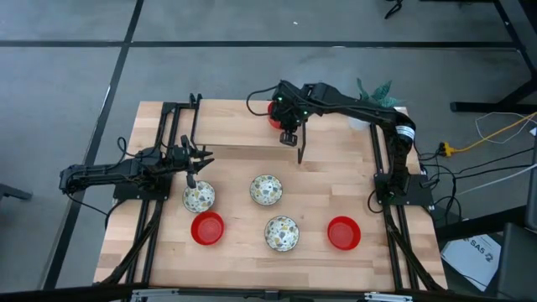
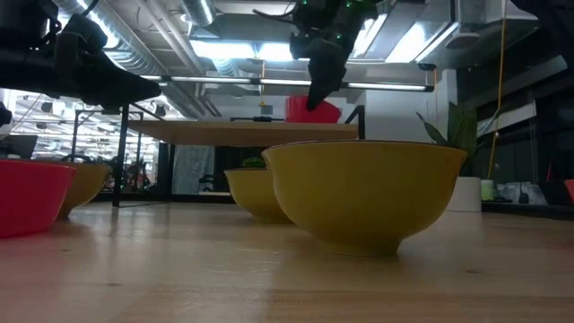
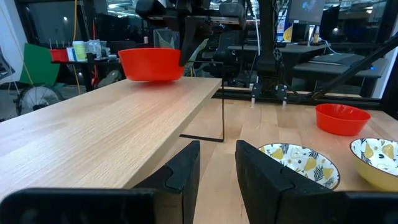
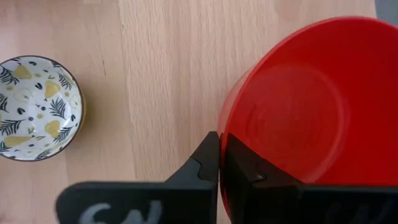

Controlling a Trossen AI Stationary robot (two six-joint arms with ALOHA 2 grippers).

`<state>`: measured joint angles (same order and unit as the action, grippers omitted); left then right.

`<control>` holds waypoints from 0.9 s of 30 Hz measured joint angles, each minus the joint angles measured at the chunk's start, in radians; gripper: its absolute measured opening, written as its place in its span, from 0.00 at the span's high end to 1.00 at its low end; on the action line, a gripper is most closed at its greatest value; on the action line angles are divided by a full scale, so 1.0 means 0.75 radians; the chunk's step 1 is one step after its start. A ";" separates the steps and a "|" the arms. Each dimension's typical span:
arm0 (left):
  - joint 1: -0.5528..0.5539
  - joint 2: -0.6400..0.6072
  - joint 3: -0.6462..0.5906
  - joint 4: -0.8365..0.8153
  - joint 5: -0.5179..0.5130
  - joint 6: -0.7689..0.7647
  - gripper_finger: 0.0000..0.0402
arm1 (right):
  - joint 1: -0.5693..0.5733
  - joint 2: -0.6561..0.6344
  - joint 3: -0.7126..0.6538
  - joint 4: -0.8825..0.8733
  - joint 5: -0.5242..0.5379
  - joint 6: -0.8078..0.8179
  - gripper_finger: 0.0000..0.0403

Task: Pick & Place Mini bowls
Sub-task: Put the top red bowl on the shelf

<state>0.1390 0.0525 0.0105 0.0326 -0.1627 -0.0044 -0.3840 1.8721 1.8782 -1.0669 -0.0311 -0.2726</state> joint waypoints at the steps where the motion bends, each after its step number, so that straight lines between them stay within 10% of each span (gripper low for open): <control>1: 0.000 0.000 0.000 0.000 0.000 0.000 0.76 | 0.000 0.000 -0.001 0.000 0.000 0.000 0.98; 27: 0.000 0.000 0.000 0.000 0.000 0.000 0.76 | -0.001 0.000 -0.002 -0.003 -0.009 -0.092 0.98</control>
<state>0.1391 0.0525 0.0105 0.0326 -0.1627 -0.0044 -0.3843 1.8721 1.8771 -1.0695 -0.0380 -0.3415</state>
